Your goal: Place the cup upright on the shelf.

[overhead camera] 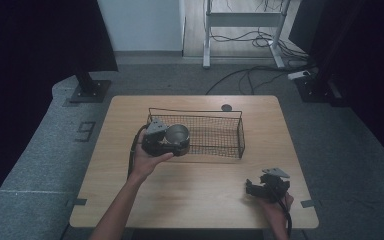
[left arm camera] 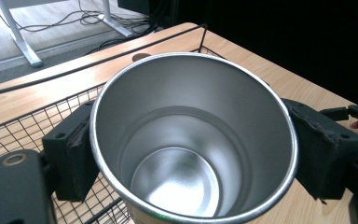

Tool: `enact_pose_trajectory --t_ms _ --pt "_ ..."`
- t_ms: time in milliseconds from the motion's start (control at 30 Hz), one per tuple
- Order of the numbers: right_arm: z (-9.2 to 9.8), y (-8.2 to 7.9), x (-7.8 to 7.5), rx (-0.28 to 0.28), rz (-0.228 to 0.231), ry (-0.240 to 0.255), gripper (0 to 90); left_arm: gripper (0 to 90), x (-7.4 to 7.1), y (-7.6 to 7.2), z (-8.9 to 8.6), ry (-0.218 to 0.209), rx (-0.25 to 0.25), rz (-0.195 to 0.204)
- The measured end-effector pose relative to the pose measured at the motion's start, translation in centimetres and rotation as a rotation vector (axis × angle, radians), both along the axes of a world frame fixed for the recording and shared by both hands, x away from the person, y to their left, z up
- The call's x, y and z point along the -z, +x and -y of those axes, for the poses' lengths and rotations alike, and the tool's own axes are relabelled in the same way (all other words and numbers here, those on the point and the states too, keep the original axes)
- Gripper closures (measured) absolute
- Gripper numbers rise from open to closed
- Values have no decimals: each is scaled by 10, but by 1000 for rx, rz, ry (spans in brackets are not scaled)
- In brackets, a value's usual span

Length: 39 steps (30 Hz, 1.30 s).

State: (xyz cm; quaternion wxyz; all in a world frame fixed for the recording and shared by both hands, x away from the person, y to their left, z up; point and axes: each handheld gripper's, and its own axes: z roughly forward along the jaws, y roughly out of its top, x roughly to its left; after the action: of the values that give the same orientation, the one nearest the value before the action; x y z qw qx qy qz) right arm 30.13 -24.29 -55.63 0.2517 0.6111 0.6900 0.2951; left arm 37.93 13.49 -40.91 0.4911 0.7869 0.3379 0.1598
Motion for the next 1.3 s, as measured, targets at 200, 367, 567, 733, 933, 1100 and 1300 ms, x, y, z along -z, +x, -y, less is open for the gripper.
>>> enact_pose_trajectory --t_ms 200,367,567,733,933,1100,1300 --pt "0 0 0 -1 -1 0 2 147 2 5 -1 -4 -4 -13" --pt "0 0 0 -1 -2 0 3 147 2 8 -2 0 -8 -15" --pt "0 0 0 2 0 0 3 147 -1 11 -1 1 -9 -11" --pt "0 0 0 1 -2 -1 3 147 -2 15 0 9 -12 -15" --pt "0 0 0 1 1 -2 3 147 -2 21 1 -1 -7 -25" --pt "0 0 0 0 1 -3 2 147 -4 25 2 2 -10 -26" --pt "0 0 0 1 2 -2 3 147 -6 30 3 6 -14 -24"
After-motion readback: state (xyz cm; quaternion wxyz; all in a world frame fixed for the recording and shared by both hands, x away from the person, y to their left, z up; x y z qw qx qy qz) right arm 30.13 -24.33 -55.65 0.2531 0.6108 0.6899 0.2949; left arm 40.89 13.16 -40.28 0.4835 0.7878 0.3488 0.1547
